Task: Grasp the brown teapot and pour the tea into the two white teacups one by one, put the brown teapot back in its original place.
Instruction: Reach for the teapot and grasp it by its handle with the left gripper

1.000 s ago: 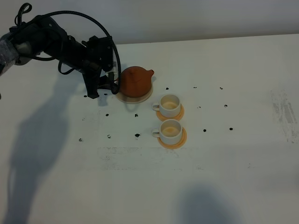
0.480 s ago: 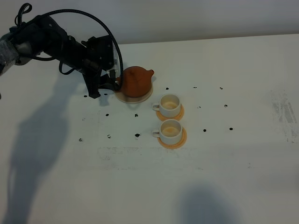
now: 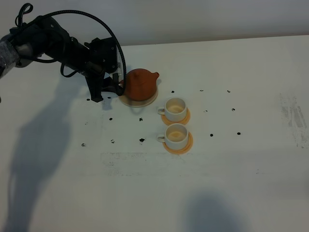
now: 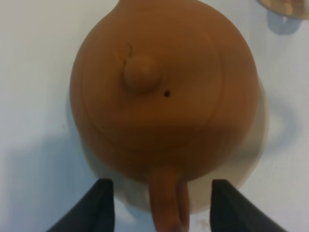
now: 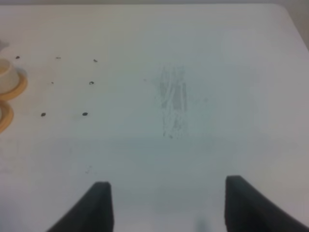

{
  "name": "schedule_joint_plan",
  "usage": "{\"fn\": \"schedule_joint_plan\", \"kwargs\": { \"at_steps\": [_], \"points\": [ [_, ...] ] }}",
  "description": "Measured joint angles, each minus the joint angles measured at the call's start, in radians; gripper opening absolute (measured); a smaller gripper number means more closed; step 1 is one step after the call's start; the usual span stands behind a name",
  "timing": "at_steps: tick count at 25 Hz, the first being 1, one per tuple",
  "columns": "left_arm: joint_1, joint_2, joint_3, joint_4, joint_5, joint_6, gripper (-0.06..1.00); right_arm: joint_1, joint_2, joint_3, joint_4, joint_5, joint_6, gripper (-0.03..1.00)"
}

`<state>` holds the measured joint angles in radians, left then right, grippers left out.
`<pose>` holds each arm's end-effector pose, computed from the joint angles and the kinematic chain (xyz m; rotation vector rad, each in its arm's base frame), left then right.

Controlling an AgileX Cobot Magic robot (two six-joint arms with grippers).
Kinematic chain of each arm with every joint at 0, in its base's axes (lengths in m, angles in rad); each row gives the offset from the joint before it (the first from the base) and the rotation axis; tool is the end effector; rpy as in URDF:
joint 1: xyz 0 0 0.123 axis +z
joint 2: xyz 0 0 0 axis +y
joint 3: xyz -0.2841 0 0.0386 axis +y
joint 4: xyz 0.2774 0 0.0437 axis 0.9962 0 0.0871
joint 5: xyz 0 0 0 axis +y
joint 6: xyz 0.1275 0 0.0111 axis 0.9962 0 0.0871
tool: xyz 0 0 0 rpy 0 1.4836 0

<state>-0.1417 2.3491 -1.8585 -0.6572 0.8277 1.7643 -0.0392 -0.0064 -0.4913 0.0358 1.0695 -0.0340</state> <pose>0.5290 -0.1336 0.1034 1.7436 1.8070 -0.1869 0.0518 0.0020 0.2710 0.0035 2.0549 -0.0025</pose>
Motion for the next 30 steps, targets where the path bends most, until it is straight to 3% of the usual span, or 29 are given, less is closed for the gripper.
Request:
{"fn": "schedule_joint_plan", "kwargs": {
  "at_steps": [5,22,25,28,30],
  "points": [
    [0.000,0.000,0.000,0.000,0.001,0.000,0.39,0.000,0.000,0.000,0.000,0.000,0.000,0.51],
    [0.000,0.020,0.000,-0.001,0.001,-0.007,0.37,0.000,0.000,0.000,0.000,0.000,0.000,0.51],
    [0.001,0.021,0.000,-0.015,-0.006,-0.024,0.29,0.000,0.000,0.000,0.000,0.000,0.000,0.51],
    [0.005,0.021,0.000,-0.028,-0.008,-0.027,0.10,0.000,0.000,0.000,0.000,0.000,0.000,0.51],
    [0.005,0.021,0.000,-0.033,-0.014,-0.027,0.10,0.000,0.000,0.000,0.000,0.000,0.000,0.51]
  ]
}}
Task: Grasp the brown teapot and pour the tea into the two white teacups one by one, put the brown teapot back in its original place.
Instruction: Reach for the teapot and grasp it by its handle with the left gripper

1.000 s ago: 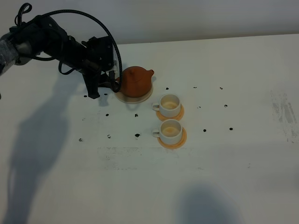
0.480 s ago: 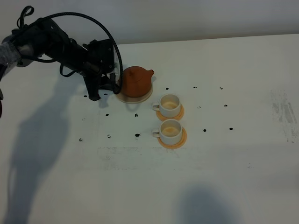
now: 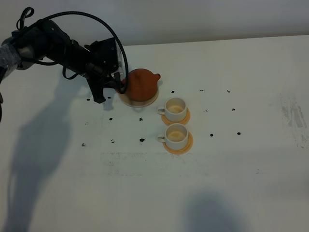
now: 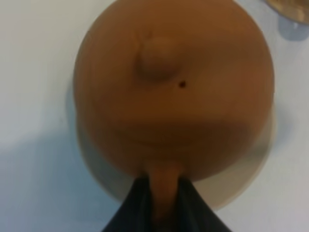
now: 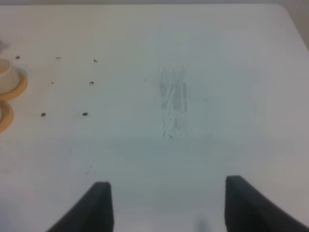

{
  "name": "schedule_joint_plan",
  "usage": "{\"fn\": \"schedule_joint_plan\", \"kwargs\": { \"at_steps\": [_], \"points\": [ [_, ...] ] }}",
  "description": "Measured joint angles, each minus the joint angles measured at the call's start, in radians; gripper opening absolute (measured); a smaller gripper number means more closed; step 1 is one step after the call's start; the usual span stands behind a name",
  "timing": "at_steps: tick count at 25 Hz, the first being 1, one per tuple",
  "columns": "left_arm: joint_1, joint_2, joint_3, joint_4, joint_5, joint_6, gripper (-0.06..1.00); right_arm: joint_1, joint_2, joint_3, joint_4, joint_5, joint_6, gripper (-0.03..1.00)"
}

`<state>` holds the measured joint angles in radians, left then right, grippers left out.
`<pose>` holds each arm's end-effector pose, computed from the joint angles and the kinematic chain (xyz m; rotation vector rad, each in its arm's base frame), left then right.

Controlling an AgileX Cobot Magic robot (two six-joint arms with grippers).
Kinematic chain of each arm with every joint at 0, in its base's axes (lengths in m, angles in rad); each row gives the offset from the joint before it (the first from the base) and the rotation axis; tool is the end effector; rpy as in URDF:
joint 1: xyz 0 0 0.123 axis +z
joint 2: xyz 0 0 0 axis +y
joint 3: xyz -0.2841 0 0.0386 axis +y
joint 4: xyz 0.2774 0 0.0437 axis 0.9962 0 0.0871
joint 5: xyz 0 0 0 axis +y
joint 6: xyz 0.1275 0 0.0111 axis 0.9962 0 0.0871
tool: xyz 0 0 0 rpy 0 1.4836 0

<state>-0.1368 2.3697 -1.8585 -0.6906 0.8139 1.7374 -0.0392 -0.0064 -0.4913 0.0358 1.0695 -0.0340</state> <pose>0.5312 -0.1330 0.0944 1.6802 1.8521 -0.2217 0.0518 0.0020 0.2710 0.0035 2.0549 -0.0025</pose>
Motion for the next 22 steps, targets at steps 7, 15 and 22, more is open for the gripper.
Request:
{"fn": "schedule_joint_plan", "kwargs": {
  "at_steps": [7,15,22],
  "points": [
    [0.001,0.000,0.000,-0.008,0.000,0.001,0.10,0.000,0.000,0.000,0.000,0.000,0.000,0.51],
    [0.001,0.001,0.000,-0.037,0.006,0.028,0.10,0.000,0.000,0.000,0.000,0.000,0.000,0.51],
    [0.001,0.001,0.000,-0.063,0.012,0.049,0.10,0.000,0.000,0.000,0.000,0.000,0.000,0.51]
  ]
}}
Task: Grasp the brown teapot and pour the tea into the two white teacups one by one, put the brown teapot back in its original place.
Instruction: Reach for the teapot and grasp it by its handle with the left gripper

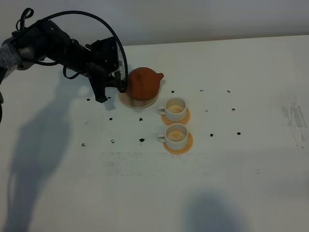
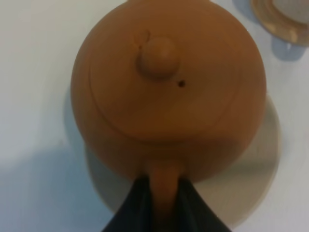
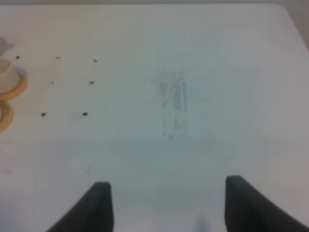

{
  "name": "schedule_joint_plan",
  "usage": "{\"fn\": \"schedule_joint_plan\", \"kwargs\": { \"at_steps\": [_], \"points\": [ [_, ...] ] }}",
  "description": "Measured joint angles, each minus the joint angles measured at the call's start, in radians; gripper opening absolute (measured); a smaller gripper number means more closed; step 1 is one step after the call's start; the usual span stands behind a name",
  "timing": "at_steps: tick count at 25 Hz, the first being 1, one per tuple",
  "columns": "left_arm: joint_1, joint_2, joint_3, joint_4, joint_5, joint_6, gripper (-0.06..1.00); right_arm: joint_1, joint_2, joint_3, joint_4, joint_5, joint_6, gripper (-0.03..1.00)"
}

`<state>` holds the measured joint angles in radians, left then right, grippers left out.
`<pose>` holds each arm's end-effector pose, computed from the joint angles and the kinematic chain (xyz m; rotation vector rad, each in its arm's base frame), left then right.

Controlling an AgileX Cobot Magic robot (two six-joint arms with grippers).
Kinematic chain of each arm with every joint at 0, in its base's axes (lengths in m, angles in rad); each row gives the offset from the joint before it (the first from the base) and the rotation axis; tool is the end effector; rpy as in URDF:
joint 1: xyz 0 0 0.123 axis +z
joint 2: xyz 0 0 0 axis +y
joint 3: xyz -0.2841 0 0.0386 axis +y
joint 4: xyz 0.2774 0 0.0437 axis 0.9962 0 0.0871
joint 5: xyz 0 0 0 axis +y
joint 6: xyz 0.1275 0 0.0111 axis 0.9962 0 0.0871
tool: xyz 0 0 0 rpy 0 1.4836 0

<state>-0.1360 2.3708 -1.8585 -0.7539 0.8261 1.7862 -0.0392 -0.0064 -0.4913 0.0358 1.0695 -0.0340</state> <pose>0.5308 -0.1377 0.0971 1.6673 1.8143 -0.2609 0.0518 0.0020 0.2710 0.0035 2.0549 -0.0025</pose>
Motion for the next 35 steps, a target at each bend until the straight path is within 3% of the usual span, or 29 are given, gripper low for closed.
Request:
{"fn": "schedule_joint_plan", "kwargs": {
  "at_steps": [13,25,35],
  "points": [
    [0.000,-0.048,0.000,-0.011,0.026,0.030,0.10,0.000,0.000,0.000,0.000,0.000,0.000,0.51],
    [-0.043,-0.115,0.000,0.087,0.073,0.028,0.10,0.000,0.000,0.000,0.000,0.000,0.000,0.51],
    [-0.065,-0.162,0.000,0.167,0.095,-0.049,0.10,0.000,0.000,0.000,0.000,0.000,0.000,0.51]
  ]
}}
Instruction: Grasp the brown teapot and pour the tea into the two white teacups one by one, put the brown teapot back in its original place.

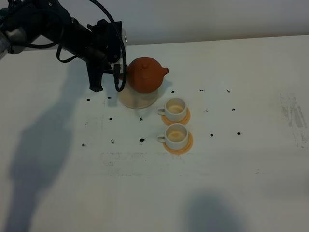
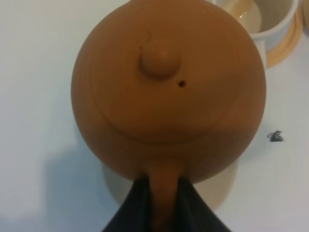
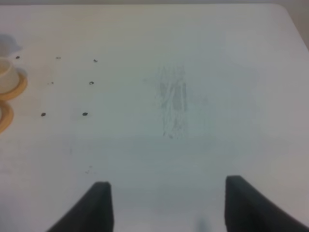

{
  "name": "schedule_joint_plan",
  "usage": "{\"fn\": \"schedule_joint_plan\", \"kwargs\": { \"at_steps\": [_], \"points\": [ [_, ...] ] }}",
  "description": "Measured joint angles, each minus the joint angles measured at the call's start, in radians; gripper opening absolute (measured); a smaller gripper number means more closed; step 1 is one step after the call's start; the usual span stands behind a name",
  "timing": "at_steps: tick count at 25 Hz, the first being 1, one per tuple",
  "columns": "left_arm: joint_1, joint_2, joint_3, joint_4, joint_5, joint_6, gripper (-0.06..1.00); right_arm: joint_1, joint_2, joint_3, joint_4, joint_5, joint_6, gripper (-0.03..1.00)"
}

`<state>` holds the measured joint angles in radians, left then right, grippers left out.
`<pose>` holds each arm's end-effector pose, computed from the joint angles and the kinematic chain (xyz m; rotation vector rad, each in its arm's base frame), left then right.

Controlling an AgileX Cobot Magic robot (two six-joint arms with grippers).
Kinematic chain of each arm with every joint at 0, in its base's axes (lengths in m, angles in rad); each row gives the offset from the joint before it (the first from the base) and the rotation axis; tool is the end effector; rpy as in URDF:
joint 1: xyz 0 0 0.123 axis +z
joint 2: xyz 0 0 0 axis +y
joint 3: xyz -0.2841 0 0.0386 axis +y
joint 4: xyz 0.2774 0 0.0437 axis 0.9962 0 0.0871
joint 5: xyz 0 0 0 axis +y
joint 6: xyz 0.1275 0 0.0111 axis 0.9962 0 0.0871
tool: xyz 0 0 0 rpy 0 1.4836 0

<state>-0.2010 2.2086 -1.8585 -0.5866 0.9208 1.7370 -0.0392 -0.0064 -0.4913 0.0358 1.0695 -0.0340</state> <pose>0.5065 -0.1608 0.1721 1.8524 1.6799 -0.1550 0.0518 0.0020 0.2710 0.0035 2.0549 -0.0025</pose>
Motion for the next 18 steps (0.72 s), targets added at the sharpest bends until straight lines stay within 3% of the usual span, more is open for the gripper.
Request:
{"fn": "schedule_joint_plan", "kwargs": {
  "at_steps": [7,18],
  "points": [
    [-0.004,-0.052,0.002,0.009,0.058,-0.069,0.10,0.000,0.000,0.001,0.000,0.000,0.000,0.51],
    [-0.004,-0.198,0.179,0.046,-0.004,-0.074,0.10,0.000,0.000,0.003,0.000,0.000,0.000,0.51]
  ]
}}
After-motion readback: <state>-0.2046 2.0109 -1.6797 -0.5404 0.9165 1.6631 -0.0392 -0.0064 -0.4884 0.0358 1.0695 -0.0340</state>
